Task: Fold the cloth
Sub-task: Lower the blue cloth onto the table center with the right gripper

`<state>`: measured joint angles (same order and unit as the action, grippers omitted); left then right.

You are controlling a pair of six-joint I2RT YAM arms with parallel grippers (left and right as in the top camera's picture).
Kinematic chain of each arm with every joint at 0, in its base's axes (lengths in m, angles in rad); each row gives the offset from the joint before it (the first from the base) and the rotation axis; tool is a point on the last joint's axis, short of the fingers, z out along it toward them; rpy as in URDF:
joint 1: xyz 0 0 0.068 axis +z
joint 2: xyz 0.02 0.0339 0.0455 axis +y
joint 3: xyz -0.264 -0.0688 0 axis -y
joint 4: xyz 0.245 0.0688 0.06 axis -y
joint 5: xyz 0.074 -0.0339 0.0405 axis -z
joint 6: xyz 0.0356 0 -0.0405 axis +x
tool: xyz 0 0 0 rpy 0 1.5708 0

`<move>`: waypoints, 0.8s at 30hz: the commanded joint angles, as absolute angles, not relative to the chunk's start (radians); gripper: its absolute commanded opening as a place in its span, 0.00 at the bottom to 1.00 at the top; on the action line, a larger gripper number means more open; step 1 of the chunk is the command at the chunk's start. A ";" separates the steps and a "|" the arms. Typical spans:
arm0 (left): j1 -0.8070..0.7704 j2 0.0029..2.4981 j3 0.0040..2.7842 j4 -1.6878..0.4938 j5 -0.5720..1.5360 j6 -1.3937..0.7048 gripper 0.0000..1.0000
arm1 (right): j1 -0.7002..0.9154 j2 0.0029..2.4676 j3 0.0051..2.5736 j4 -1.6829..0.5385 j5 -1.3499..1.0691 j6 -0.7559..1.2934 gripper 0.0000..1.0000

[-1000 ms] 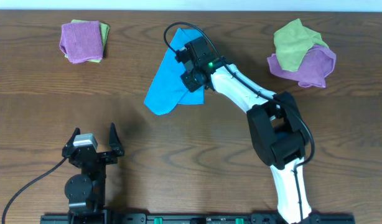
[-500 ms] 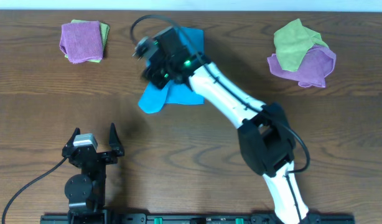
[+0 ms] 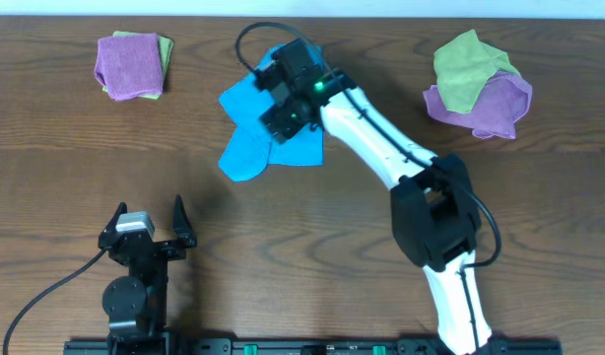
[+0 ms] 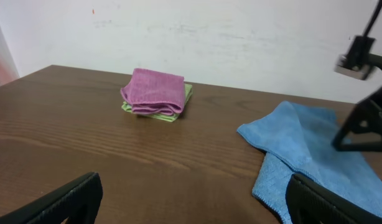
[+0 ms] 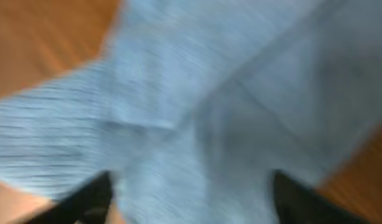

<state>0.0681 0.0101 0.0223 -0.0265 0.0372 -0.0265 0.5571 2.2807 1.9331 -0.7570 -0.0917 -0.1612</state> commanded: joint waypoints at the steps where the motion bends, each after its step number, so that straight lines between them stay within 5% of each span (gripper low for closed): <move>1: 0.063 0.005 0.004 -0.075 0.026 -0.030 0.95 | 0.530 2.277 1.899 -0.772 -0.023 -0.159 0.24; 3: 0.063 0.005 0.004 -0.075 0.026 -0.030 0.95 | 0.516 2.277 1.887 -0.777 -0.022 -0.158 0.03; 4: 0.063 0.005 0.005 -0.075 0.026 -0.030 0.95 | 0.510 2.277 1.881 -0.780 -0.023 -0.158 0.01; 24: 0.063 0.005 0.005 -0.075 0.026 -0.030 0.95 | 0.530 2.277 1.707 -0.770 -0.060 -0.226 0.01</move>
<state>0.0681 0.0101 0.0223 -0.0265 0.0372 -0.0265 0.5121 2.2791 1.7321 -0.7696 -0.0380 -0.2131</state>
